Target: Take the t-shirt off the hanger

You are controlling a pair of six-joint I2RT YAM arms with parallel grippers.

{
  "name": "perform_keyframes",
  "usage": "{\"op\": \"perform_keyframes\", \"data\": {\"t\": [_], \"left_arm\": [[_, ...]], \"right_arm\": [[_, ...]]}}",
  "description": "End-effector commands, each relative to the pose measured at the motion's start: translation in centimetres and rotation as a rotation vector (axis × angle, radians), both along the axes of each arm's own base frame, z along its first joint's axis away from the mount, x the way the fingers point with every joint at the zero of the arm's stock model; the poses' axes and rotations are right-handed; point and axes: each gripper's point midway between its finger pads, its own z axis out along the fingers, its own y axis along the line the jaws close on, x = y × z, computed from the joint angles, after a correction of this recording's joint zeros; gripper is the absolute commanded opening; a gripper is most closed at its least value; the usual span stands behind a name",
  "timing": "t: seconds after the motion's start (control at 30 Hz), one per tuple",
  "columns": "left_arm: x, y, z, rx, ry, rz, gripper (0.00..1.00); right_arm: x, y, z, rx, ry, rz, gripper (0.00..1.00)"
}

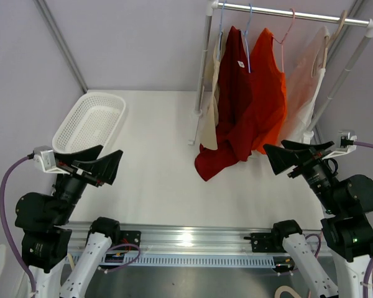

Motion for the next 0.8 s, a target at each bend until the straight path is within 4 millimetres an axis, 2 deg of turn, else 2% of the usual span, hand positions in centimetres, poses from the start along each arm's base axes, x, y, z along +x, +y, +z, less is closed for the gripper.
{"op": "perform_keyframes", "data": {"t": [0.0, 0.07, 0.13, 0.17, 0.23, 0.27, 0.3, 0.33, 0.37, 0.4, 0.43, 0.47, 0.5, 0.53, 0.57, 0.6, 0.63, 0.67, 0.7, 0.73, 0.77], "left_arm": [[0.8, 0.1, 0.0, 0.027, 0.021, 0.014, 0.99], [1.4, 0.2, -0.1, 0.025, 0.021, 0.031, 0.99], [2.5, 0.0, -0.3, 0.037, 0.041, 0.032, 1.0], [2.6, -0.2, 0.1, 0.043, 0.047, 0.019, 0.99], [4.3, -1.1, -0.2, 0.077, 0.11, -0.012, 1.0], [4.4, -1.6, 0.4, 0.089, 0.108, -0.041, 0.99], [4.7, -2.0, 1.0, 0.095, 0.107, -0.058, 1.0], [5.6, -2.5, 1.6, 0.098, 0.12, -0.073, 0.99], [6.1, -2.8, 1.6, 0.092, 0.136, -0.084, 0.99], [6.4, -3.0, 1.8, 0.086, 0.144, -0.095, 1.0], [6.7, -3.3, 2.1, 0.08, 0.148, -0.11, 0.99], [7.0, -3.8, 2.5, 0.073, 0.153, -0.134, 0.99], [6.7, -4.5, 3.5, 0.075, 0.132, -0.175, 0.99], [6.8, -4.9, 4.1, 0.072, 0.124, -0.19, 0.99], [7.8, -5.3, 3.8, 0.088, 0.149, -0.202, 1.0], [7.1, -5.4, 6.4, 0.092, 0.092, -0.207, 1.0], [7.5, -5.3, 6.3, 0.108, 0.113, -0.194, 1.0], [8.2, -5.8, 6.6, 0.144, 0.127, -0.193, 0.99], [8.2, -5.7, 8.3, 0.152, 0.086, -0.189, 0.99], [8.7, -5.6, 8.4, 0.166, 0.095, -0.172, 0.99], [9.3, -6.1, 8.4, 0.189, 0.116, -0.178, 0.99]], "right_arm": [[0.7, -0.8, -0.3, -0.028, 0.01, -0.055, 0.99], [1.2, -1.1, -0.2, -0.039, 0.006, -0.08, 0.99], [1.6, -1.6, 0.7, -0.034, -0.014, -0.113, 1.0], [3.2, -2.4, 0.5, -0.031, 0.025, -0.176, 1.0], [4.1, -3.1, 2.0, -0.063, 0.047, -0.223, 1.0], [6.7, -3.4, 1.4, -0.096, 0.119, -0.27, 1.0], [6.9, -3.7, 3.6, -0.095, 0.094, -0.287, 0.99], [7.8, -4.3, 3.6, -0.118, 0.121, -0.329, 1.0], [9.9, -4.7, 3.3, -0.139, 0.158, -0.375, 0.99], [10.6, -5.2, 3.7, -0.147, 0.164, -0.406, 1.0], [10.8, -5.8, 5.3, -0.139, 0.152, -0.443, 1.0], [11.4, -6.9, 5.7, -0.139, 0.16, -0.512, 1.0], [13.2, -7.0, 5.1, -0.164, 0.193, -0.539, 0.99], [13.3, -7.7, 6.6, -0.165, 0.18, -0.575, 1.0], [13.9, -8.3, 6.8, -0.191, 0.187, -0.612, 0.99], [15.9, -9.0, 5.6, -0.242, 0.243, -0.671, 1.0], [16.5, -9.5, 5.6, -0.269, 0.258, -0.703, 0.99], [17.6, -10.4, 5.9, -0.311, 0.276, -0.762, 0.99], [17.0, -10.8, 7.1, -0.316, 0.252, -0.777, 0.99], [18.5, -10.9, 6.4, -0.35, 0.279, -0.79, 1.0], [18.7, -11.4, 7.6, -0.354, 0.254, -0.806, 0.99]]}}
